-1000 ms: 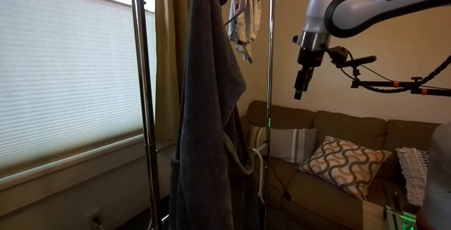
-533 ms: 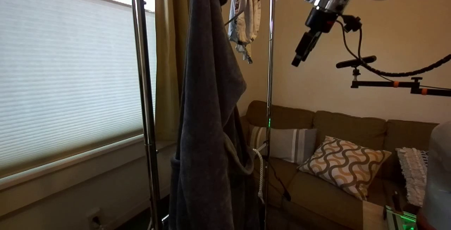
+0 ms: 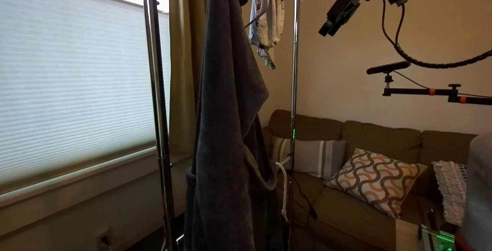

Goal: Remove the coat hanger from the top railing and hang it on the bottom railing

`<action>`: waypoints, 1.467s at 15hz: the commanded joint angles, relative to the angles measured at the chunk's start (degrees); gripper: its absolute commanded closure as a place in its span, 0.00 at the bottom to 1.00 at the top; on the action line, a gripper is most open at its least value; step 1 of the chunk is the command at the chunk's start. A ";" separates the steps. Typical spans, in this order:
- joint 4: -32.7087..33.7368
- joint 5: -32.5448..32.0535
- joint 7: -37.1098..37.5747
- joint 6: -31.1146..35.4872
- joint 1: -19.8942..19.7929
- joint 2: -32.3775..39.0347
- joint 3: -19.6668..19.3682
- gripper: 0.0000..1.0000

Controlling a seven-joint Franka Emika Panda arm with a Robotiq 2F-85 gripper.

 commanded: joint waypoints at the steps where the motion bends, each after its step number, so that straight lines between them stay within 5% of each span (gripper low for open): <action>1: 5.55 4.36 3.82 6.78 2.25 6.26 2.25 0.00; 8: 18.50 9.01 6.56 7.43 4.91 12.78 5.29 0.00; 18: 21.59 8.89 22.38 17.81 1.47 24.03 11.15 0.00; 19: 21.83 7.37 23.35 16.92 0.88 24.52 12.20 0.25; 22: 20.71 -0.16 27.23 15.95 -2.60 22.79 15.27 0.42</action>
